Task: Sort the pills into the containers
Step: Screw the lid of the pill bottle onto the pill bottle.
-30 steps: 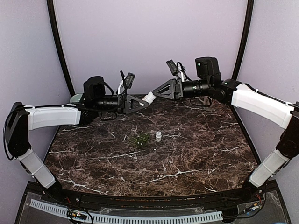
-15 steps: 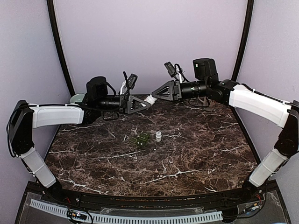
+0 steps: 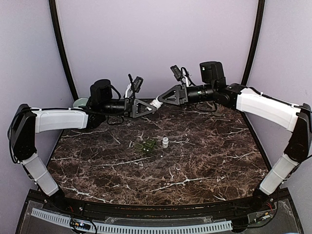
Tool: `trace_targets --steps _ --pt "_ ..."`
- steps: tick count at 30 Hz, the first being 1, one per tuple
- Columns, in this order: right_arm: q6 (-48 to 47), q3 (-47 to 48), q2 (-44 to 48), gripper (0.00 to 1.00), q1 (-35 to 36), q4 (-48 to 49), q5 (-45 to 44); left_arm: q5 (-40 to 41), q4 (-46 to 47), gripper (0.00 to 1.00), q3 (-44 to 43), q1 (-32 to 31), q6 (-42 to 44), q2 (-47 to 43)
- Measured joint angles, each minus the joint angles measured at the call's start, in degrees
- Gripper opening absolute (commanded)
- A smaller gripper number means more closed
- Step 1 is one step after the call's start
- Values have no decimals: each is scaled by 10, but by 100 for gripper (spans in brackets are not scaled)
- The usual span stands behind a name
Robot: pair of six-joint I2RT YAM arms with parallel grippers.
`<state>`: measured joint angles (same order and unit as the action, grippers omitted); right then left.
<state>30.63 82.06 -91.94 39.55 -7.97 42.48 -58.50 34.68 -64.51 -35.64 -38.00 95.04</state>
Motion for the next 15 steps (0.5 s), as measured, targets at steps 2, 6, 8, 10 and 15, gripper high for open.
trace_targets --steps 2,6,8,10,15 --pt "0 1 -4 10 -1 2 0 -2 0 17 0 2 -1 3" --pt "3 1 -5 6 -2 2 1 -4 0 17 -2 2 -2 7" --pt "8 1 -5 5 -2 3 1 -4 0 17 -3 3 -2 7" --pt "16 1 -5 3 -2 7 1 -3 0 17 -5 3 -2 7" --pt "42 2 -6 0 -6 15 -4 10 -23 17 -22 4 18 9"
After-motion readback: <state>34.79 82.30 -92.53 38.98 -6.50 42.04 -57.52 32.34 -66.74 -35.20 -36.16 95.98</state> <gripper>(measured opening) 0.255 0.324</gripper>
